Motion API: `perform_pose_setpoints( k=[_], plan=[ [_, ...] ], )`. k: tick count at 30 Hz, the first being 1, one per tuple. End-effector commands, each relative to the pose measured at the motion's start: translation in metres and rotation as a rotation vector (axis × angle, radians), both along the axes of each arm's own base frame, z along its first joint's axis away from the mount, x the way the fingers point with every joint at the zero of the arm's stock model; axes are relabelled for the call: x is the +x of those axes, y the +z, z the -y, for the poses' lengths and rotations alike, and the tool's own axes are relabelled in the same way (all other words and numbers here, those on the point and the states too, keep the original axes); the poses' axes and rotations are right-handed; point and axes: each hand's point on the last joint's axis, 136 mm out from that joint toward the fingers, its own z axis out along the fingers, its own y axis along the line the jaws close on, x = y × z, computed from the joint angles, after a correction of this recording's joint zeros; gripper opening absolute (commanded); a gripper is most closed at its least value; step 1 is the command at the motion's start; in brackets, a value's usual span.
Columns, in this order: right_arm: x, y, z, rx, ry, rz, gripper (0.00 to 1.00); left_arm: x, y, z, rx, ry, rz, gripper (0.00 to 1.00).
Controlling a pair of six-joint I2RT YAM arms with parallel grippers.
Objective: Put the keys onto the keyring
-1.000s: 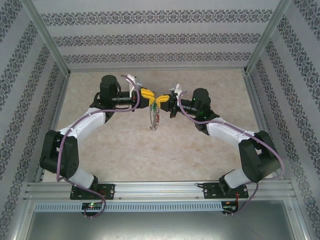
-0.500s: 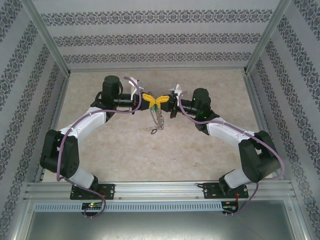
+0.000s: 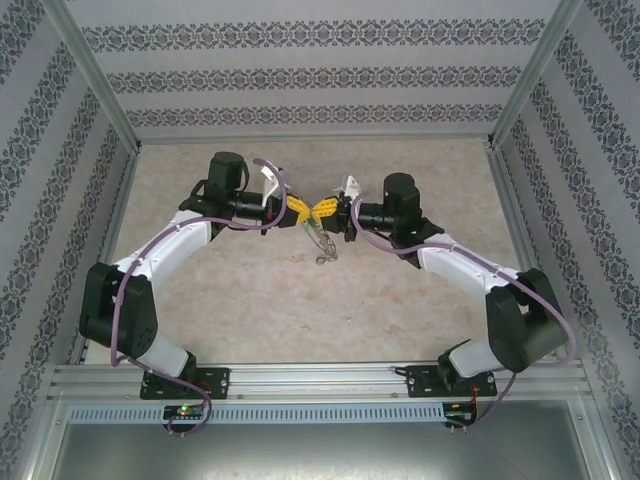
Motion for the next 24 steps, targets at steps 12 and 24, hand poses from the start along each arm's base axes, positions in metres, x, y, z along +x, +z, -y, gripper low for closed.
perform_pose_setpoints(
  k=[12,24],
  plan=[
    [-0.030,-0.010,0.021,-0.227,0.183,0.094,0.31,-0.022,0.001,0.008,0.113,-0.095,0.125,0.00],
    [-0.025,-0.014,0.003,-0.270,0.218,0.095,0.30,-0.029,-0.014,0.020,0.211,-0.139,0.148,0.00]
  ],
)
